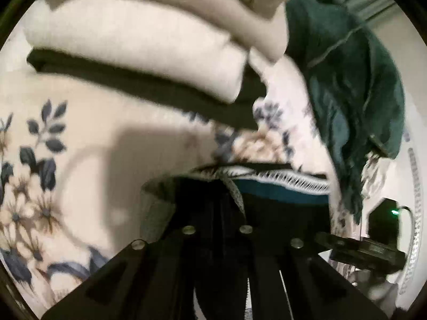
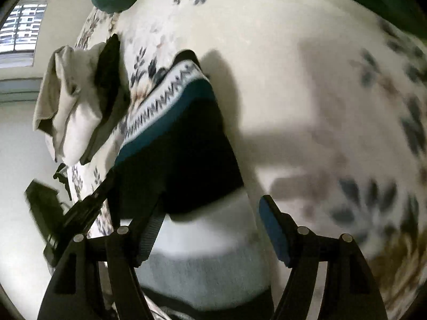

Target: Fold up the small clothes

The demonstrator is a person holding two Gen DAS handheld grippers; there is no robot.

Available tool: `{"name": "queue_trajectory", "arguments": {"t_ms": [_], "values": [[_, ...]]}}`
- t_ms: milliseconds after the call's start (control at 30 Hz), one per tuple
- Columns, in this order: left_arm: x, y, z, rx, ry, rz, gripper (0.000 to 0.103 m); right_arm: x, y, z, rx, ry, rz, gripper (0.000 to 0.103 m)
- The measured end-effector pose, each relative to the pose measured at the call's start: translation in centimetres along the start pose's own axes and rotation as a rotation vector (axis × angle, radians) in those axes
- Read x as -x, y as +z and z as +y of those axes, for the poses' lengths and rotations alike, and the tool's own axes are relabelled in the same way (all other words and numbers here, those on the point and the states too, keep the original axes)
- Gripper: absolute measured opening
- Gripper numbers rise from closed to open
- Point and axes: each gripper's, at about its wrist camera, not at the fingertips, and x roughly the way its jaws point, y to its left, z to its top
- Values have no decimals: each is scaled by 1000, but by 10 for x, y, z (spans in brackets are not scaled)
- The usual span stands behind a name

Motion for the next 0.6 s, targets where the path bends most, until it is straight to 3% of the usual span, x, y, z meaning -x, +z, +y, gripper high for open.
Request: {"name": "queue_trajectory", "arguments": {"t_ms": [33, 67, 100, 133, 267, 367, 500, 533, 567, 600], "values": [[0, 5, 1, 7, -5, 1, 2, -6, 9, 3, 19, -9, 1, 74], [1, 7, 4, 16, -8, 3, 2, -11, 13, 8, 36, -14, -4, 62], [3, 10, 7, 24, -10, 0, 2, -10, 13, 8, 52, -2, -17, 40], [3, 13, 9, 15, -1, 0, 2, -9, 15, 14, 79, 15, -23, 7], [-24, 24, 15, 5, 39, 64, 2, 7, 25, 29, 132, -60, -167, 6], [-33, 20, 25, 51, 38, 94, 3, -16, 43, 17, 67, -62, -71, 6], [-7, 14, 32, 134, -71, 145, 13, -13, 47, 14, 58, -35, 7, 7], [1, 10, 32, 142, -88, 141, 18, -7, 45, 12, 47, -18, 17, 12], [13, 3, 33, 148, -115, 137, 22, -1, 42, 10, 38, -8, 23, 25], [23, -7, 34, 154, -131, 139, 34, 7, 36, 6, 29, 7, 25, 36]]}}
